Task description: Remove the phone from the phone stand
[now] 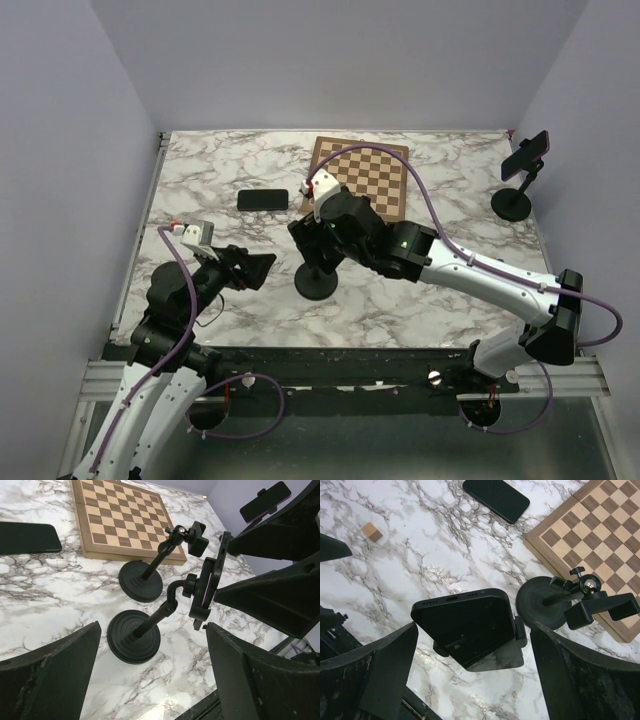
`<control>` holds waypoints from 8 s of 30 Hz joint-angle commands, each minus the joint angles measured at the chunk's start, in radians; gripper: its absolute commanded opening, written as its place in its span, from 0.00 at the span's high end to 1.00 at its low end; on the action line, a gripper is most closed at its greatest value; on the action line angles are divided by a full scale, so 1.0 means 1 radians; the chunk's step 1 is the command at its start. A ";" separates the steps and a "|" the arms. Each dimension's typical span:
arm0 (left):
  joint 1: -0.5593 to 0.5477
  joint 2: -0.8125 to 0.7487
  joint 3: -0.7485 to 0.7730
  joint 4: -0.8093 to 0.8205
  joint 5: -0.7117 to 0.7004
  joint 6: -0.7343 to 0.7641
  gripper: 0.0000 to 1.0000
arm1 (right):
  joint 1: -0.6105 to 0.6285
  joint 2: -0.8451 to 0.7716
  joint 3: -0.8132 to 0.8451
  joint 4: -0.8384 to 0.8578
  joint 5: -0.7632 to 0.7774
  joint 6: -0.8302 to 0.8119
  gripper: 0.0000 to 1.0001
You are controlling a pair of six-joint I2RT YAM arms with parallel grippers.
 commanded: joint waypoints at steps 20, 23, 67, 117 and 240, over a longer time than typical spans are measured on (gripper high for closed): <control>0.003 0.058 -0.106 0.097 0.219 -0.153 0.44 | 0.015 0.099 0.069 -0.032 0.010 0.023 0.13; 0.002 0.063 -0.135 0.143 0.252 -0.174 0.44 | 0.022 0.113 0.079 -0.047 0.019 0.014 0.14; -0.172 0.344 -0.204 0.645 0.164 -0.057 0.38 | 0.019 0.094 0.063 0.003 0.006 0.127 0.99; -0.172 0.364 -0.315 0.704 0.162 -0.121 1.00 | -0.196 -0.064 -0.261 0.321 -0.336 -0.199 0.99; -0.347 0.441 0.291 0.191 0.013 0.055 1.00 | -0.196 -0.187 0.010 0.186 -0.445 0.339 0.07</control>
